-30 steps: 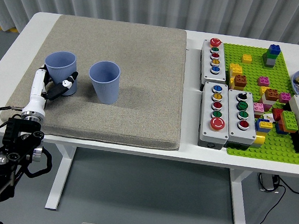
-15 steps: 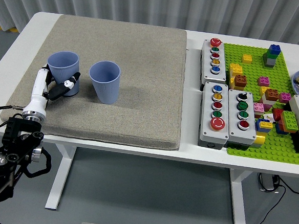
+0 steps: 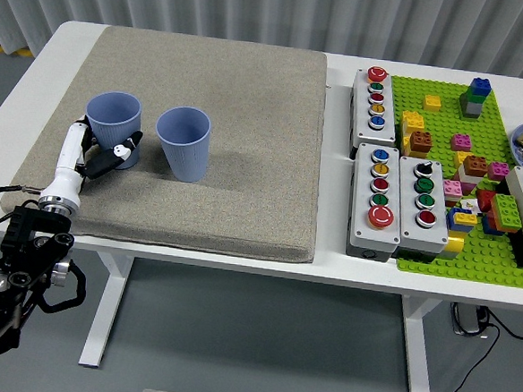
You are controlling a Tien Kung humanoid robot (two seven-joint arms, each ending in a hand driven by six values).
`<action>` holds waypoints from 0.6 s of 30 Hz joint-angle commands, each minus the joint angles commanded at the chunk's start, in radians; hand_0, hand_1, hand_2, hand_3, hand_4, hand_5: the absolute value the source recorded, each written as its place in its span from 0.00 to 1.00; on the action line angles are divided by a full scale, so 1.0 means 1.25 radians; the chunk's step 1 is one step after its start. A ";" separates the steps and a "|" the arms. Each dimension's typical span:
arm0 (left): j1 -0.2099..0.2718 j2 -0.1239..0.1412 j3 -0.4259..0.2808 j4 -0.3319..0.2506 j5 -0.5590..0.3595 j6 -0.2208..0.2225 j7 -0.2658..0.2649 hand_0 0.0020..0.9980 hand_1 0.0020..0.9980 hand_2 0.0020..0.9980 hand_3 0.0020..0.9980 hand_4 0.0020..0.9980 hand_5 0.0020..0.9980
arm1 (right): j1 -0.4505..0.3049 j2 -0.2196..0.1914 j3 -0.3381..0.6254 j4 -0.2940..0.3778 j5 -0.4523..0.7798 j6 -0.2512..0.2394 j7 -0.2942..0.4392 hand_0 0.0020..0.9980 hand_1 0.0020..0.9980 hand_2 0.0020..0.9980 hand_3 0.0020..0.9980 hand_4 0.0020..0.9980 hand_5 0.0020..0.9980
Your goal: Pick cup pour cup place
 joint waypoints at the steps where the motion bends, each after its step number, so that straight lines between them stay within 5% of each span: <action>1: 0.000 0.000 -0.001 -0.001 0.002 -0.002 0.001 0.66 0.70 0.84 0.82 0.88 0.38 | 0.000 0.000 -0.001 0.000 0.002 0.000 0.000 0.74 0.70 0.74 0.60 0.15 0.21; 2: 0.000 0.000 -0.002 -0.001 0.002 -0.002 0.001 0.67 0.71 0.86 0.88 0.90 0.40 | 0.000 0.000 -0.001 0.000 0.002 0.000 0.000 0.74 0.70 0.74 0.60 0.15 0.21; 8: 0.002 0.003 -0.007 -0.009 0.013 -0.013 0.008 0.67 0.71 0.86 0.88 0.90 0.40 | 0.000 0.000 -0.001 0.000 0.001 0.000 0.000 0.74 0.70 0.74 0.60 0.15 0.21; 9: 0.003 0.003 -0.008 -0.010 0.014 -0.014 0.009 0.69 0.73 0.92 0.97 0.92 0.43 | 0.000 0.000 -0.001 0.000 0.001 0.000 0.000 0.74 0.70 0.74 0.60 0.15 0.21; 18: 0.013 0.008 -0.013 -0.025 0.032 -0.018 0.017 0.71 0.76 0.95 1.00 0.93 0.44 | -0.003 0.001 0.000 0.000 -0.002 0.000 -0.001 0.74 0.70 0.74 0.60 0.15 0.21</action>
